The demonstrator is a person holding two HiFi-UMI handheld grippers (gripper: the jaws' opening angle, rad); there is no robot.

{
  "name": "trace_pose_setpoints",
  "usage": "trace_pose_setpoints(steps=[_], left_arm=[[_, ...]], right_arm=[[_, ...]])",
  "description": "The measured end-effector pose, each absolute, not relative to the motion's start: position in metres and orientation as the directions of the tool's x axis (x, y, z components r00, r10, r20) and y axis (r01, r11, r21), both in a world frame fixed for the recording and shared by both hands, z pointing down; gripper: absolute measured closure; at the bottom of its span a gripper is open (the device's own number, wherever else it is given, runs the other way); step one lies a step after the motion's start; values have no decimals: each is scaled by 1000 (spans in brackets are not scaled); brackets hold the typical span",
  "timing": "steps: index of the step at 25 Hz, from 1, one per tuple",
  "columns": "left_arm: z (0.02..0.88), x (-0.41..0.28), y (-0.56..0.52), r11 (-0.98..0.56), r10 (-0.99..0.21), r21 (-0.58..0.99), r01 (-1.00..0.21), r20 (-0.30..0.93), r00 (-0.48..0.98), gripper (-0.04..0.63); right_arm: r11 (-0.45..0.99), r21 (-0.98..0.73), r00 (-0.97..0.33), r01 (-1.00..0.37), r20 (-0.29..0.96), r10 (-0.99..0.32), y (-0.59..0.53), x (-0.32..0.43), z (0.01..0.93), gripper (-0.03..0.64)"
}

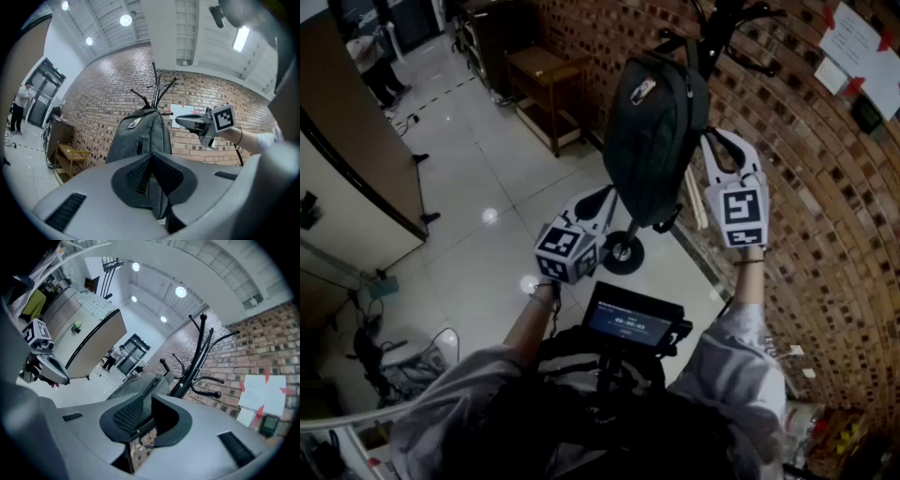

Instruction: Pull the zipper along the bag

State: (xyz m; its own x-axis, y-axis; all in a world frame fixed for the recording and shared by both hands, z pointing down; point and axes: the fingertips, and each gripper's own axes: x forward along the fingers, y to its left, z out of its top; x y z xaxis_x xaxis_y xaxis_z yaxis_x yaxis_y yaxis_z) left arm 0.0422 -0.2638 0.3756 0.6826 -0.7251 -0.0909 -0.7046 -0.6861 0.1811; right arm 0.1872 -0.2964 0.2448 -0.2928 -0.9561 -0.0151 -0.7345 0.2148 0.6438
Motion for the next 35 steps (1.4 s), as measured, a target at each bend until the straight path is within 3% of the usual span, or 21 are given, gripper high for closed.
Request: trace_pose_setpoints(steps=[12,23,29,35], left_arm=[[383,28,-268,-667,-738,260,-699,-99,667,588],[388,12,-276,-639,-761,286,-714,-100,641,588],[389,15,-277,-644,-754,314,-697,-109,648,588],[388,21,-274,-666,-739,258,-700,-102,666,588]], right_arm=[[199,869,-267,-453,81,-960,-352,174,222,514],[180,979,-225,-94,155,-962,-364,160,232,512],[134,991,-219,-7,129,-967,-367,153,227,512],[131,986,-250,-101,102,-963,-365,159,217,511]])
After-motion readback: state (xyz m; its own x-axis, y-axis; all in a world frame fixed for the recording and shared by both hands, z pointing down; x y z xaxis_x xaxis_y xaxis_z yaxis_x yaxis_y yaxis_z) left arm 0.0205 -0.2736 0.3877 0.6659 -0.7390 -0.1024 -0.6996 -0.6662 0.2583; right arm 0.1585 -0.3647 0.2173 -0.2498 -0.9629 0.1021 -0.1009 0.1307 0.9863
